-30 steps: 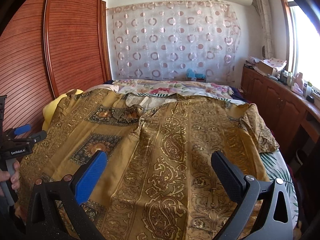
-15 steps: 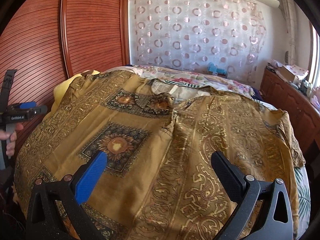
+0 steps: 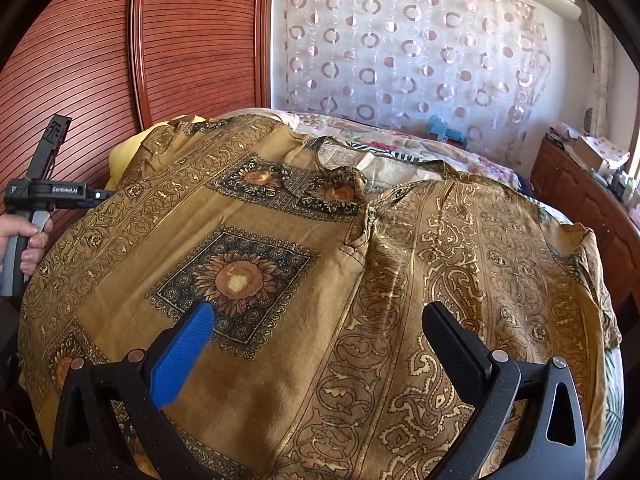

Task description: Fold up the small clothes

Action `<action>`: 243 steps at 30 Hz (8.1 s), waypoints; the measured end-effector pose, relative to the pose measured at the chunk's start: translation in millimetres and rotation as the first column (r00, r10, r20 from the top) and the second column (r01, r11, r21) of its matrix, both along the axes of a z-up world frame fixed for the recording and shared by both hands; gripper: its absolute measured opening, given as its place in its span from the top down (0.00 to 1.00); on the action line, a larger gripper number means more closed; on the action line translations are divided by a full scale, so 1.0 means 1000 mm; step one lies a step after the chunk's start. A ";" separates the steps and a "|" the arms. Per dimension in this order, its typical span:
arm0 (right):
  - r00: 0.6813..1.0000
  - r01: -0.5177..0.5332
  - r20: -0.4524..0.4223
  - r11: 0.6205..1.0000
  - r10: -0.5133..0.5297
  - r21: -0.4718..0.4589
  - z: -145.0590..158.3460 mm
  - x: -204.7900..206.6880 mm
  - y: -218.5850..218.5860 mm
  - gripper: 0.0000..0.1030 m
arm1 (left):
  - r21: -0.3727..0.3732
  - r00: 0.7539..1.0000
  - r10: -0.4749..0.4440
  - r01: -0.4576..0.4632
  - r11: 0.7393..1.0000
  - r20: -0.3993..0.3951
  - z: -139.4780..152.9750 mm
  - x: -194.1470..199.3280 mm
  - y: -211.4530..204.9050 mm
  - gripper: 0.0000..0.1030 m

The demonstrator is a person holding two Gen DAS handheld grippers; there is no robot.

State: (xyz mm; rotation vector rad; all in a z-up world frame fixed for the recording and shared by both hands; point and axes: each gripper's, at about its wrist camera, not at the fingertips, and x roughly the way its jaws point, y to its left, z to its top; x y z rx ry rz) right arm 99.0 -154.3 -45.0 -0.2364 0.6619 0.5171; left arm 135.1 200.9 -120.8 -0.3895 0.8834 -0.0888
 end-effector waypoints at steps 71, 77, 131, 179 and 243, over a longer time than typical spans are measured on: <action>0.991 -0.129 -0.042 0.992 0.129 -0.005 0.018 0.139 0.204 0.89 | 0.222 0.974 -0.067 0.018 0.975 0.215 0.061 -0.110 -0.050 0.22; 0.999 -0.048 -0.014 0.998 0.047 -0.034 0.008 0.136 0.178 0.48 | 0.219 0.974 -0.088 0.041 0.975 0.208 0.059 -0.102 -0.063 0.22; 0.994 0.095 -0.047 0.995 -0.096 -0.022 -0.002 0.070 -0.002 0.32 | 0.315 0.950 -0.250 0.183 0.931 0.188 0.071 -0.010 -0.180 0.16; 0.881 0.397 -0.311 0.915 -0.356 0.079 0.006 0.087 -0.171 0.33 | 0.366 0.837 -0.544 0.523 0.770 -0.053 0.032 0.095 -0.345 0.00; 0.972 0.100 -0.218 0.994 -0.088 0.047 0.027 0.178 0.022 0.64 | 0.262 0.897 -0.381 0.321 0.910 0.223 0.071 0.100 -0.270 0.00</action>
